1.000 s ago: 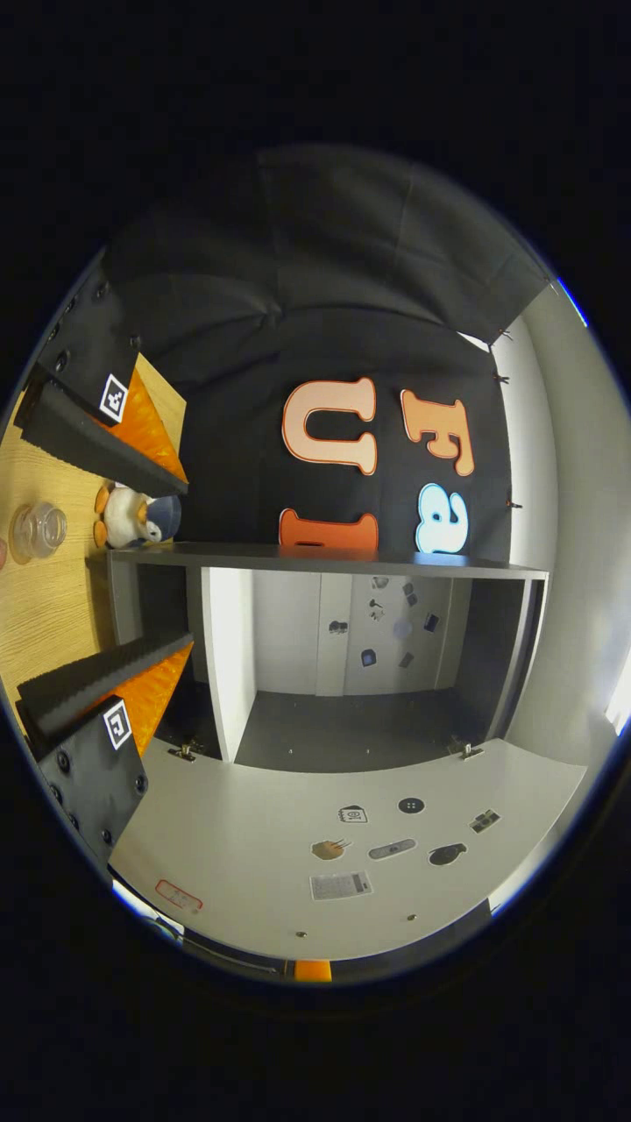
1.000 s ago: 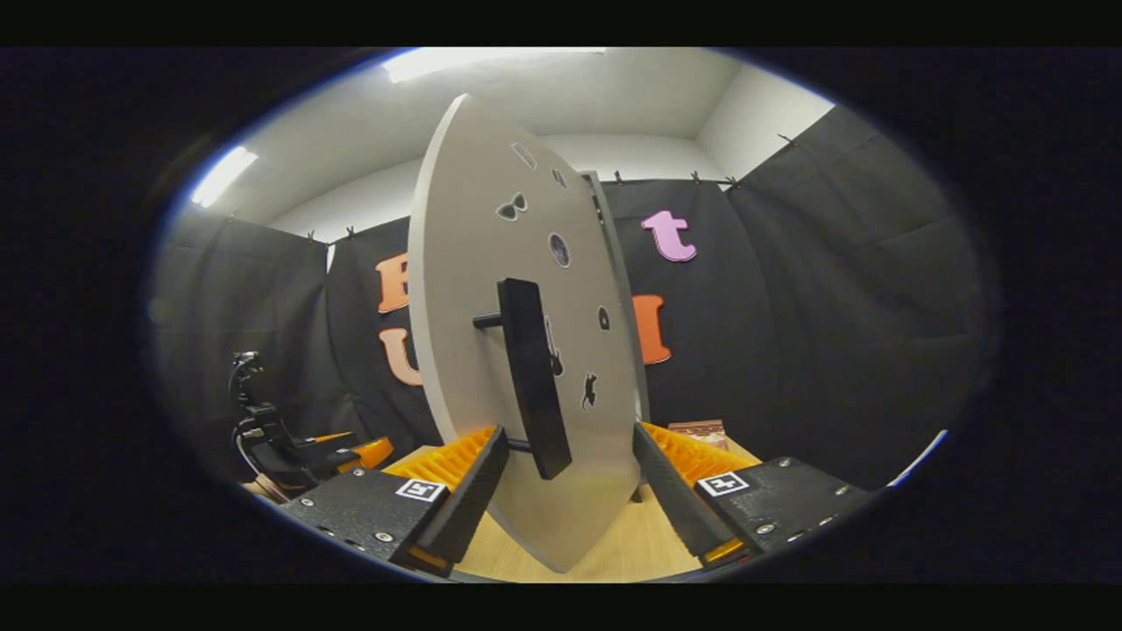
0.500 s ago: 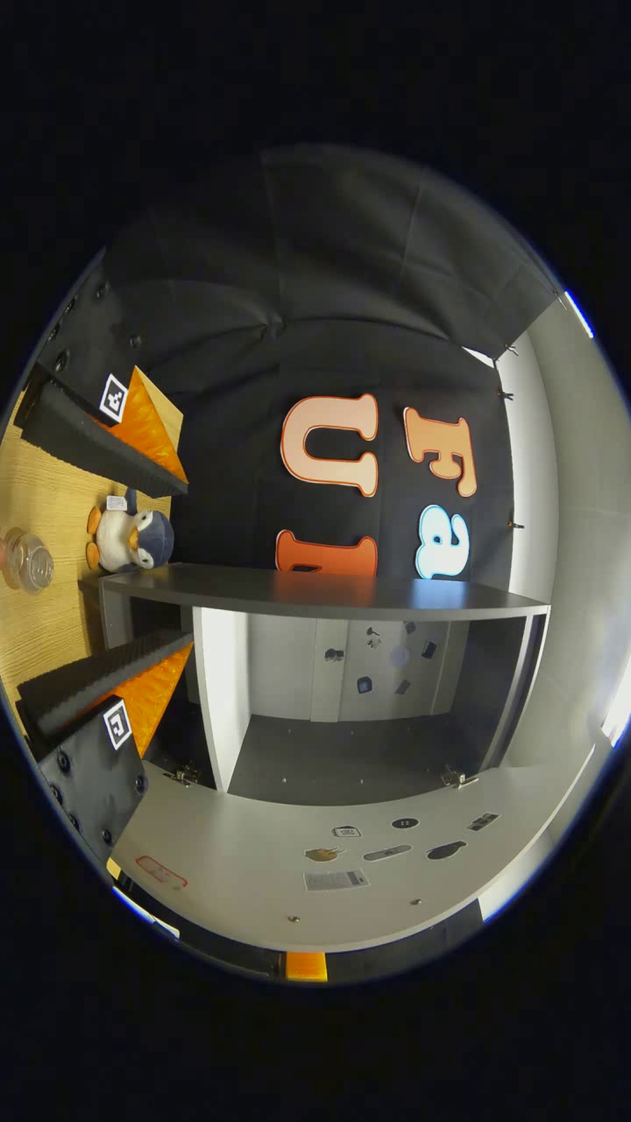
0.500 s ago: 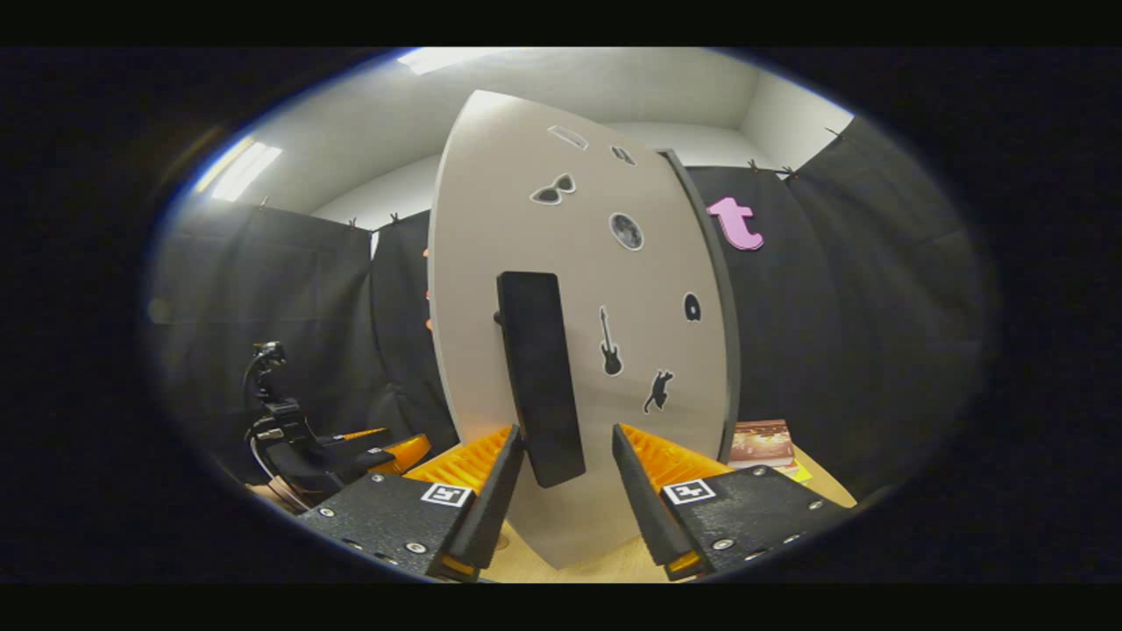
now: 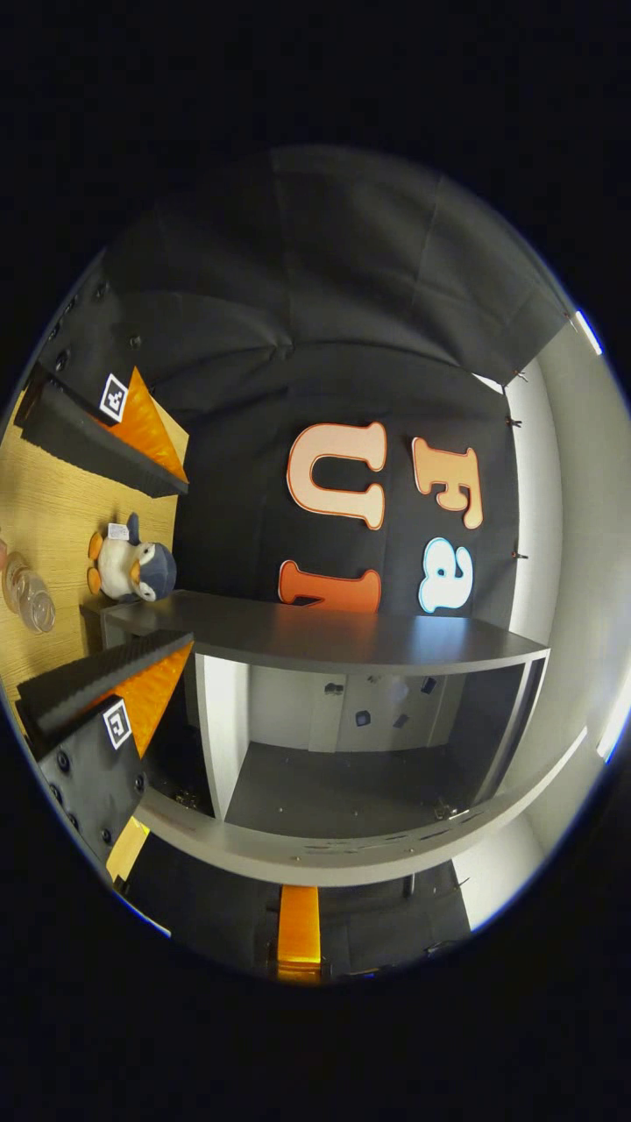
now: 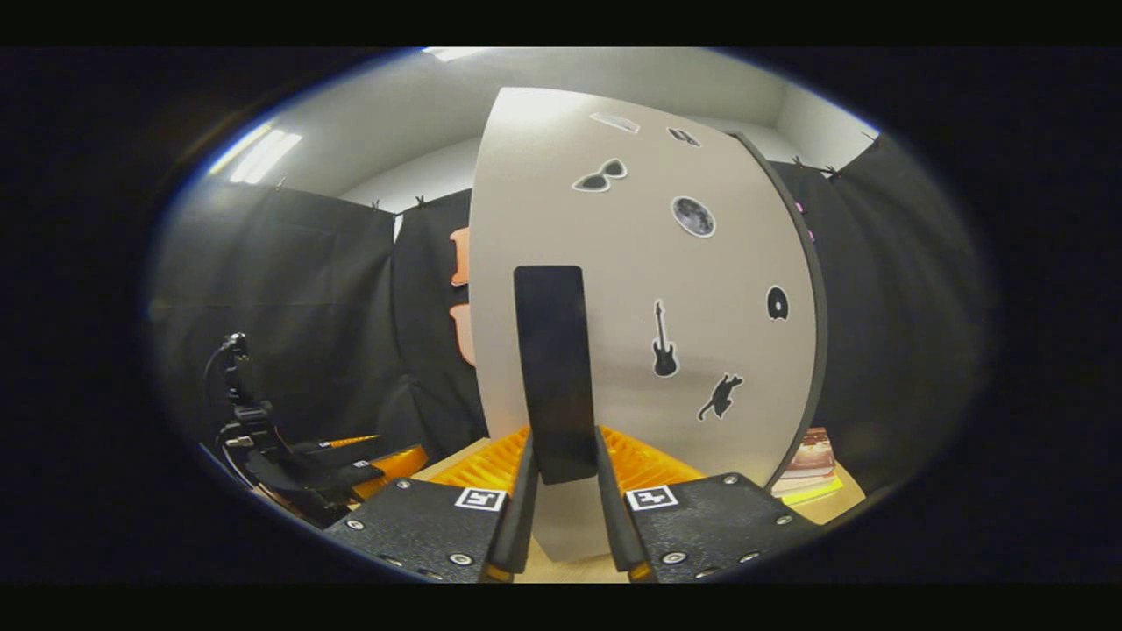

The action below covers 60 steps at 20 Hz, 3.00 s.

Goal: Open the cabinet door with the right hand, grasp the bottle in the cabinet with the left hand and place it on the coaster, then close the cabinet door with the right hand.

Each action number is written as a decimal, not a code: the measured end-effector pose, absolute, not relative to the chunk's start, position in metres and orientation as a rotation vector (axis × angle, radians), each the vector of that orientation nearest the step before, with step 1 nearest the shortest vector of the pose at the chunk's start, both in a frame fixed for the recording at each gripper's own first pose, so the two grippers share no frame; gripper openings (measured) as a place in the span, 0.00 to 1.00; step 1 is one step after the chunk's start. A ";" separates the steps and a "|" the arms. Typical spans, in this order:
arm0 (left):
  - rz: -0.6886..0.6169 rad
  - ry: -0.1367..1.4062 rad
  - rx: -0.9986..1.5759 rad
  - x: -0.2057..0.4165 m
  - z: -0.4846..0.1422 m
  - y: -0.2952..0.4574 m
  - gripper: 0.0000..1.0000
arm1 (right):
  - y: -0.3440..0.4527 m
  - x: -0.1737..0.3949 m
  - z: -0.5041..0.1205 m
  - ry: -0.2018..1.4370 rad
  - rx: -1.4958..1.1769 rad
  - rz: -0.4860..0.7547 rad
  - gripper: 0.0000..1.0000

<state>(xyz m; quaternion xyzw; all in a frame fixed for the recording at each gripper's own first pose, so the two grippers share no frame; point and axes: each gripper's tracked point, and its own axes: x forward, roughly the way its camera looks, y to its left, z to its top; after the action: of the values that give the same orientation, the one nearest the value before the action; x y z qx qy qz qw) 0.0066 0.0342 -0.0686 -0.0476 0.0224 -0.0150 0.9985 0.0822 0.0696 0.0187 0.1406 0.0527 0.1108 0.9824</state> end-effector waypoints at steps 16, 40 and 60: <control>-0.117 0.005 -0.064 0.024 -0.058 0.064 0.94 | 0.084 0.158 0.006 0.089 0.217 0.052 0.45; -0.171 0.053 -0.084 0.050 -0.074 0.076 0.94 | 0.076 0.182 -0.006 0.083 0.247 -0.091 0.92; -0.066 0.017 -0.047 0.048 -0.048 0.046 0.96 | 0.071 0.084 0.010 0.056 0.201 0.027 0.89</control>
<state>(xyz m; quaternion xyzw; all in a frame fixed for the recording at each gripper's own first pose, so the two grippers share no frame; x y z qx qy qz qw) 0.0481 0.0463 -0.0479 -0.0236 0.0087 -0.0328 0.9991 0.0839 0.0708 0.0095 0.1002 0.0280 0.0135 0.9945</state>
